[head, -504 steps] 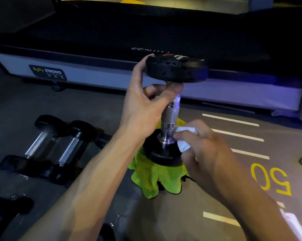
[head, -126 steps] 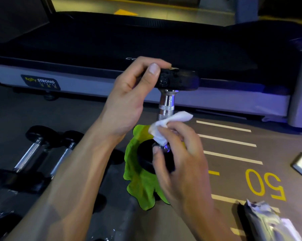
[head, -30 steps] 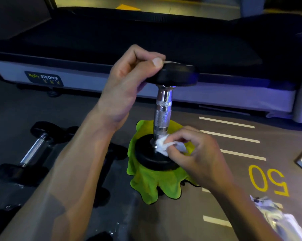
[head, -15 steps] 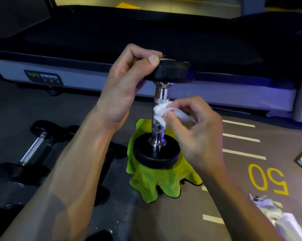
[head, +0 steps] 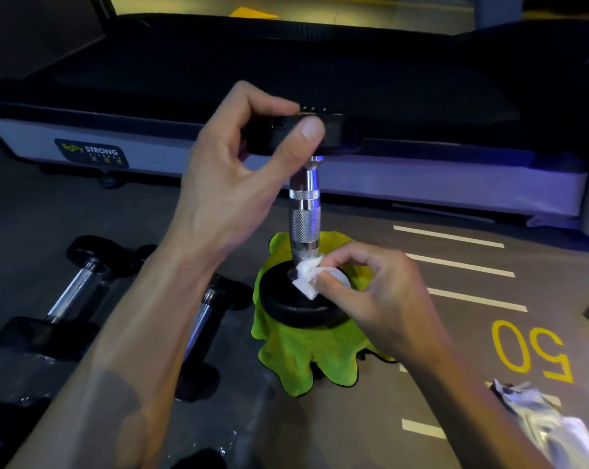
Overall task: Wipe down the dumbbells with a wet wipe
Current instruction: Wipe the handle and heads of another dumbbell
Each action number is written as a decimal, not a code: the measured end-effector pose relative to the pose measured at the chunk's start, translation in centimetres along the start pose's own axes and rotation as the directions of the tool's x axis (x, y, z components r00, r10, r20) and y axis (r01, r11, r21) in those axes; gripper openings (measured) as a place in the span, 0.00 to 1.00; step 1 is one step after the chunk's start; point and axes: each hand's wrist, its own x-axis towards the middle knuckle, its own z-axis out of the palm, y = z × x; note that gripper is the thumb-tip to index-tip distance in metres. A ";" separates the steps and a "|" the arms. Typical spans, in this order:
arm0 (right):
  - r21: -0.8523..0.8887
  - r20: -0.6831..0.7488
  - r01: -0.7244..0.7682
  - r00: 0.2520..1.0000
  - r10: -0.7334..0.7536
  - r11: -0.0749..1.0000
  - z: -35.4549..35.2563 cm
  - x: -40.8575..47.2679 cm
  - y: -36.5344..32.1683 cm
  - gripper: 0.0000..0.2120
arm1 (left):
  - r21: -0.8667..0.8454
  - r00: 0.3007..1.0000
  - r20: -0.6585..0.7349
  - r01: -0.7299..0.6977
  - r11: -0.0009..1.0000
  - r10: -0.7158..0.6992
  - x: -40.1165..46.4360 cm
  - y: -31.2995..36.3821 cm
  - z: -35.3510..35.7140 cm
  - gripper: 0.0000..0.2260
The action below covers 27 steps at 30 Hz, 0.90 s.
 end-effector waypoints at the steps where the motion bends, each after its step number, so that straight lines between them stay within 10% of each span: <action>1: 0.008 0.035 -0.039 0.999 0.039 0.999 -0.2 0.2 0.3 0.02 | -0.022 1.000 0.006 -0.003 1.000 0.003 -0.1 -0.1 -0.2 0.10; 11: -0.186 0.117 0.199 0.977 -0.179 0.962 0.3 -0.1 -2.3 0.05 | -0.077 1.000 -0.013 -0.023 0.997 0.023 0.3 -1.1 -0.6 0.10; 21: -0.318 -0.382 0.347 0.805 -0.454 0.882 1.8 2.8 -3.9 0.03 | -0.121 0.998 0.057 -0.018 0.993 0.025 -0.1 -0.4 -0.4 0.10; 27: -0.384 -0.320 0.342 0.822 -0.471 0.858 2.6 0.7 -1.6 0.04 | -0.136 1.000 0.015 -0.006 0.991 0.008 0.0 -0.9 -1.0 0.09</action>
